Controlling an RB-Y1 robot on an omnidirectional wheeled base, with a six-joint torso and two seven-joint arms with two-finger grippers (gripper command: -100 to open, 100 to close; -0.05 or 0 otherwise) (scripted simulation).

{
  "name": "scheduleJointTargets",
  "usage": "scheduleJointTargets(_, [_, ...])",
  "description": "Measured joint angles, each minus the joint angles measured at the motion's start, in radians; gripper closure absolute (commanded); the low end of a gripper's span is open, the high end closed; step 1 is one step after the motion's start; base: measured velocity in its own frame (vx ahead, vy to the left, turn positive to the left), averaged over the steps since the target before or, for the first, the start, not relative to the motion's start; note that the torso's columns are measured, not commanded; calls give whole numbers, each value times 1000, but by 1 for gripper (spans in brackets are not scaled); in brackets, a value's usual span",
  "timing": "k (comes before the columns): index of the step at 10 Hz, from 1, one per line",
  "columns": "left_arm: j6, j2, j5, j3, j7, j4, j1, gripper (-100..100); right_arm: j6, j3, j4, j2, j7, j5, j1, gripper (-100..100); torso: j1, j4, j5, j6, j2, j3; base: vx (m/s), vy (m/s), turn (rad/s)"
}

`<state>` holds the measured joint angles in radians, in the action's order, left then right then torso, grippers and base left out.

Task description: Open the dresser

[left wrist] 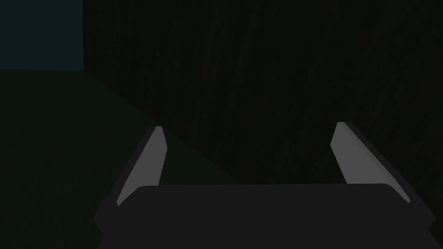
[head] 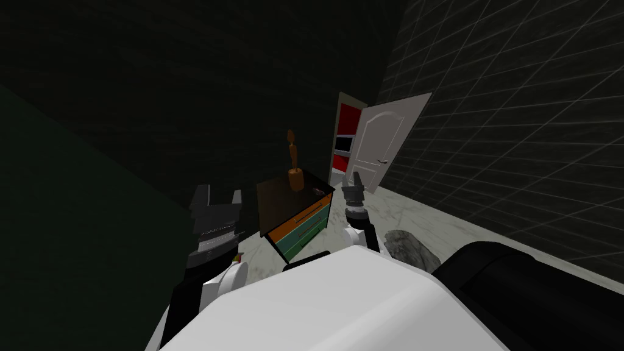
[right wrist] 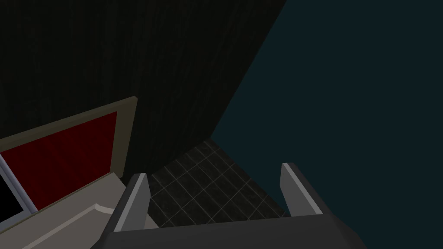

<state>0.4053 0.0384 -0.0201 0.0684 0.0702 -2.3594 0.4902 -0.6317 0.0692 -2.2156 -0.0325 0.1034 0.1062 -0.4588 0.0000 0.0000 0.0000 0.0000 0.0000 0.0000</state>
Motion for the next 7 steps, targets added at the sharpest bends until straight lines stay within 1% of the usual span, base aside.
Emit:
scheduleJointTargets(1, [0, 0, 0, 0, 0, 0, 0, 0, 0, 0, 0, 0, 0, 0, 0, 0, 0, 41, 0, 0, 40, -82, 0, 0, 0])
scheduleJointTargets(2, [0, 0, 0, 0, 0, 0, 0, 0, 0, 0, 0, 0, 0, 0, 0, 0, 0, 105, 0, 0, 104, -209, 0, 0, 0])
scheduleJointTargets(7, [0, 0, 0, 0, 0, 0, 0, 0, 0, 0, 0, 0, 0, 0, 0, 0, 0, 470, 0, 0, 470, -939, 0, 0, 0])
